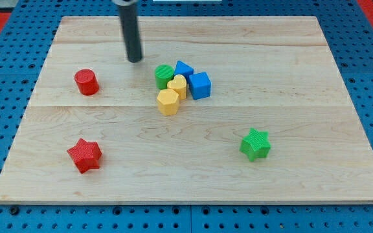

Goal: Slide the red circle to the group of blocks

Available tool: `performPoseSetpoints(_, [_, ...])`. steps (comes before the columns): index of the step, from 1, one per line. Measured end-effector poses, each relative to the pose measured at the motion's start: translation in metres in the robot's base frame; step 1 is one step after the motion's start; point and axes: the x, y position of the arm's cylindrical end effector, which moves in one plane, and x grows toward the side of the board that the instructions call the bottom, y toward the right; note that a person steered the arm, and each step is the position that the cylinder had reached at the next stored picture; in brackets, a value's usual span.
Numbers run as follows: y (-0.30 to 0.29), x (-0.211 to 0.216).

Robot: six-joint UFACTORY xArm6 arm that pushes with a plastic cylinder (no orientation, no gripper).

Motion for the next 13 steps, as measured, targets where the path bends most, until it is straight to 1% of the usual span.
performPoseSetpoints(1, [-0.07,0.001])
performPoseSetpoints(2, [-0.067,0.04])
performPoseSetpoints(3, [-0.055,0.054])
performPoseSetpoints(4, [-0.072,0.071])
performPoseSetpoints(6, [-0.088,0.115])
performPoseSetpoints(7, [-0.071,0.128])
performPoseSetpoints(8, [-0.007,0.119])
performPoseSetpoints(9, [-0.077,0.119])
performPoseSetpoints(11, [-0.052,0.085])
performPoseSetpoints(12, [0.002,0.086])
performPoseSetpoints(13, [0.042,0.086])
